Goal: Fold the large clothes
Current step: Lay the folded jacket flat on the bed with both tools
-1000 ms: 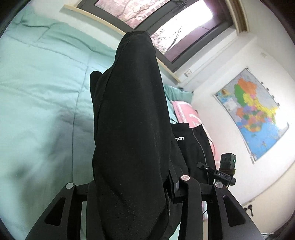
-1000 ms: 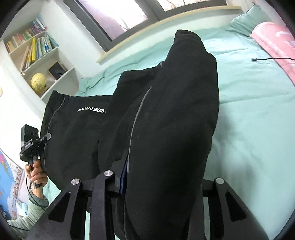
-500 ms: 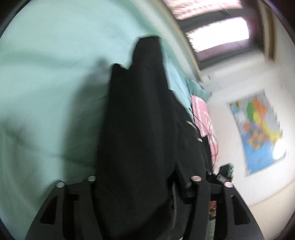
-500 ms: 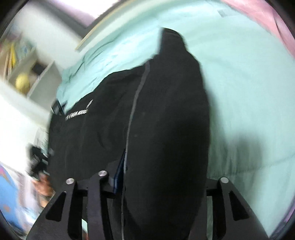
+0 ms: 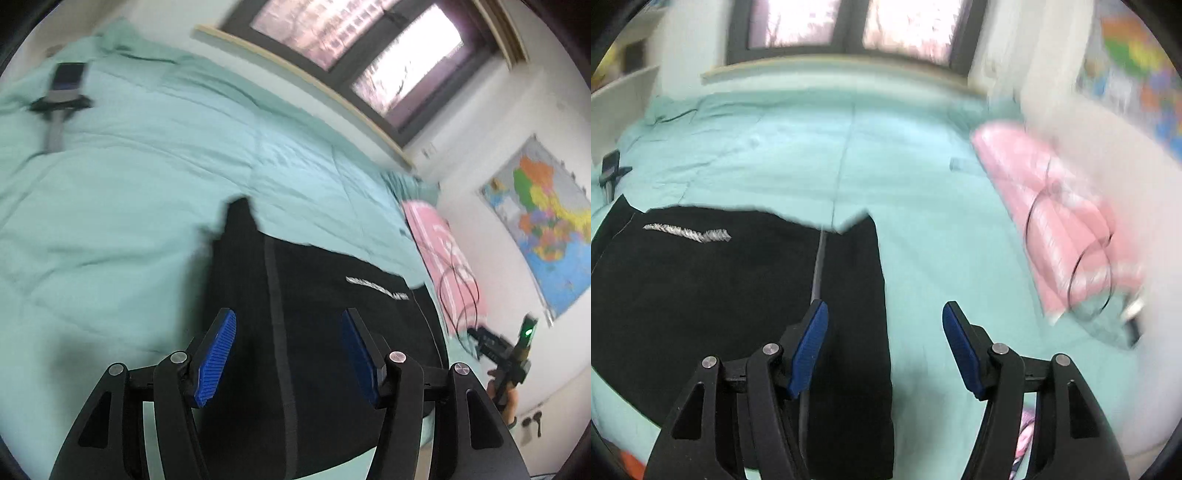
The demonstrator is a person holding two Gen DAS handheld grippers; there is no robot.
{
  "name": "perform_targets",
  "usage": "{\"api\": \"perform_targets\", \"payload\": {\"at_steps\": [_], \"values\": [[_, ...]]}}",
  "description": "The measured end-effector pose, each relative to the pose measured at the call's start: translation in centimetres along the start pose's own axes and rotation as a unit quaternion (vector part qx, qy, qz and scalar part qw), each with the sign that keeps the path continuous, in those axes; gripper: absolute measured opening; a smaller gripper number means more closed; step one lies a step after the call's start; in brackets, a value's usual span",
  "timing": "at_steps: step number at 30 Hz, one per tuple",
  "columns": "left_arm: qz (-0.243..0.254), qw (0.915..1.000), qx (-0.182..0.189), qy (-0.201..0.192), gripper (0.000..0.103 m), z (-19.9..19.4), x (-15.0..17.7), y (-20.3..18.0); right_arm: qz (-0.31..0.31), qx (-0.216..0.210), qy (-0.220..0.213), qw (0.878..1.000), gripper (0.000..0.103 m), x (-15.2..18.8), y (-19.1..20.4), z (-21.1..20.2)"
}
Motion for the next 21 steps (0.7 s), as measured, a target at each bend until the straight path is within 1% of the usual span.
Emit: {"api": "perform_targets", "payload": {"at_steps": [1,2,3,4,5,6,7,8,9,11,12,14,15,16,17,18,19,20,21], "values": [[0.005,0.9999,-0.011,0.009,0.061,1.3,0.1,-0.7,-0.004,-0.036,-0.003,0.999,0.070,-0.6,1.3,-0.3],[0.013,0.9992,-0.032,0.020,0.061,3.2,0.1,-1.6,0.000,-0.077,0.004,0.997,0.071,-0.9,2.2,0.0],[0.023,0.9978,-0.056,0.028,0.061,4.8,0.0,-2.3,0.015,-0.136,0.029,0.990,0.071,-0.9,3.4,1.2],[0.033,0.9941,-0.095,0.042,0.061,6.9,0.5,-2.0,0.025,-0.167,0.056,0.984,0.071,-1.0,5.0,2.5],[0.033,0.9910,-0.118,0.054,0.061,8.5,0.9,-1.9,0.034,-0.192,0.094,0.976,0.071,-0.6,6.2,4.8],[0.034,0.9880,-0.137,0.062,0.061,9.5,1.5,-0.8,0.039,-0.196,0.121,0.972,0.071,1.0,5.2,6.9],[0.040,0.9844,-0.157,0.068,0.061,11.4,1.4,-0.6,0.045,-0.197,0.151,0.968,0.073,1.7,5.9,8.7],[0.035,0.9836,-0.160,0.076,0.061,12.5,1.5,0.0,0.053,-0.204,0.180,0.961,0.073,2.7,6.6,10.8],[0.013,0.9839,-0.154,0.089,0.061,13.5,1.4,0.9,0.056,-0.204,0.180,0.961,0.073,3.2,6.9,11.6],[-0.014,0.9845,-0.148,0.094,0.061,13.4,1.0,2.0,0.071,-0.204,0.174,0.961,0.073,3.6,6.9,12.3],[-0.010,0.9843,-0.151,0.091,0.061,13.1,0.8,1.7,0.078,-0.203,0.171,0.961,0.073,3.6,6.5,12.1],[0.030,0.9840,-0.161,0.069,0.059,11.4,0.9,-0.5,0.081,-0.194,0.155,0.965,0.073,3.2,6.4,10.3],[0.049,0.9845,-0.157,0.060,0.059,10.4,1.1,-1.5,0.076,-0.189,0.143,0.969,0.072,2.7,6.7,9.1],[0.071,0.9851,-0.150,0.047,0.060,9.1,1.4,-3.2,0.070,-0.186,0.127,0.972,0.072,2.5,6.1,8.2],[0.097,0.9837,-0.149,0.029,0.060,7.5,1.8,-5.1,0.065,-0.183,0.109,0.975,0.072,2.3,5.6,7.2],[0.118,0.9808,-0.155,0.015,0.061,6.2,2.1,-6.6,0.064,-0.179,0.087,0.978,0.072,1.6,5.2,5.7],[0.147,0.9753,-0.165,-0.004,0.061,4.7,2.4,-8.5,0.066,-0.179,0.062,0.980,0.072,1.5,4.5,3.4],[0.179,0.9677,-0.176,-0.026,0.061,3.0,2.8,-10.8,0.068,-0.182,0.039,0.980,0.072,1.1,4.0,1.3],[0.200,0.9619,-0.181,-0.044,0.065,1.4,3.0,-12.2,0.068,-0.183,0.026,0.980,0.072,0.7,4.2,0.0]]}}
Point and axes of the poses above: each gripper's, at about its wrist camera, not at the fingertips, and z roughly the way its jaws point, y to its left, x to its underside, the point moved 1 cm from there along z, roughly the way its jaws point, and after that the axes turned 2 degrees about -x, right-handed, at the moved point
